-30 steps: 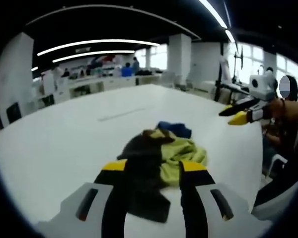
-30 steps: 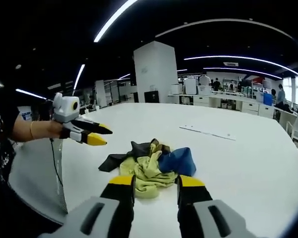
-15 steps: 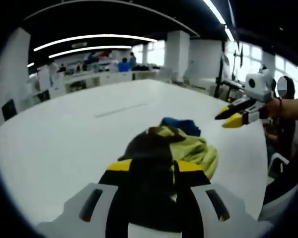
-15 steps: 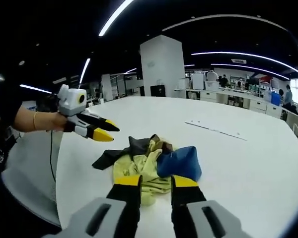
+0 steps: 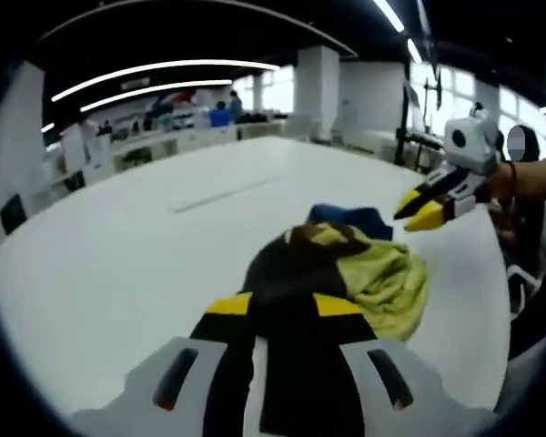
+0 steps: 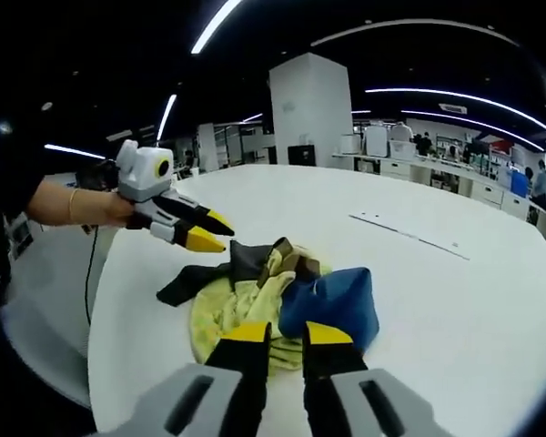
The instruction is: Fold the garment on the visible template until the final outline fits inside the template.
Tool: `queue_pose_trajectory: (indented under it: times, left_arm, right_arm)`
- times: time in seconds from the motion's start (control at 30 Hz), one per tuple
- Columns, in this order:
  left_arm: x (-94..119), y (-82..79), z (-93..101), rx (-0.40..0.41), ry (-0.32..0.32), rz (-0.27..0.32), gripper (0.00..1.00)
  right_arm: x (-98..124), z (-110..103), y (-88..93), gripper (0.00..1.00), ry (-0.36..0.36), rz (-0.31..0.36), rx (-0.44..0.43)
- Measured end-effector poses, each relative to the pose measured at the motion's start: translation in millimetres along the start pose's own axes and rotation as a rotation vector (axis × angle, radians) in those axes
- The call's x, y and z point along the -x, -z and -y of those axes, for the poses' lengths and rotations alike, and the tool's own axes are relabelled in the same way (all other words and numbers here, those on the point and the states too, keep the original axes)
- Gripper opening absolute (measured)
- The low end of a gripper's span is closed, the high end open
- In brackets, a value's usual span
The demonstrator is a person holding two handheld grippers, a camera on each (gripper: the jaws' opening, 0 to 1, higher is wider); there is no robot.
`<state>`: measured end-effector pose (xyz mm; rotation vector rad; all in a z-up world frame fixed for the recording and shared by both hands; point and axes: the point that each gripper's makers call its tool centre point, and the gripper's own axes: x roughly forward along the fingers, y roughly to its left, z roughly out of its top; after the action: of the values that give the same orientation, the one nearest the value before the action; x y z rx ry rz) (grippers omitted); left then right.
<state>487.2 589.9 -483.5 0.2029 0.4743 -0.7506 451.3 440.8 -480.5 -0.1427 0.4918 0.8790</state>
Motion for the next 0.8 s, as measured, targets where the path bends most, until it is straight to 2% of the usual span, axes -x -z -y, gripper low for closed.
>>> queue_pose_trajectory:
  times: [0.1, 0.2, 0.3, 0.43, 0.53, 0.67, 0.8]
  left_arm:
    - [-5, 8.3, -3.5, -0.041, -0.007, -0.032, 0.12]
    - [-8, 10.2, -5.7, -0.024, 0.001, -0.032, 0.11]
    - [-10, 14.9, -7.8, -0.039, -0.003, -0.054, 0.08]
    - [-11, 21.1, -6.2, -0.033, 0.007, -0.078, 0.0]
    - [-11, 24.4, -6.8, -0.017, 0.01, -0.086, 0.0]
    - [-9, 24.2, -6.6, 0.023, 0.01, -0.078, 0.0]
    - [-4, 22.9, -8.0, 0.029, -0.002, -0.076, 0.0]
  right_arm:
    - [-7, 2, 2.4, 0.09, -0.003, -0.017, 0.011]
    - [-11, 3, 7.9, 0.07, -0.001, -0.048, 0.032]
    - [-12, 4, 9.0, 0.06, 0.0, -0.052, 0.026]
    - [-12, 5, 9.9, 0.04, 0.007, -0.056, 0.019]
    - [-11, 7, 11.1, 0.0, 0.024, -0.063, 0.012]
    - [-8, 7, 12.5, 0.0, 0.037, -0.071, -0.007]
    - [-6, 3, 9.2, 0.0, 0.033, -0.064, -0.006]
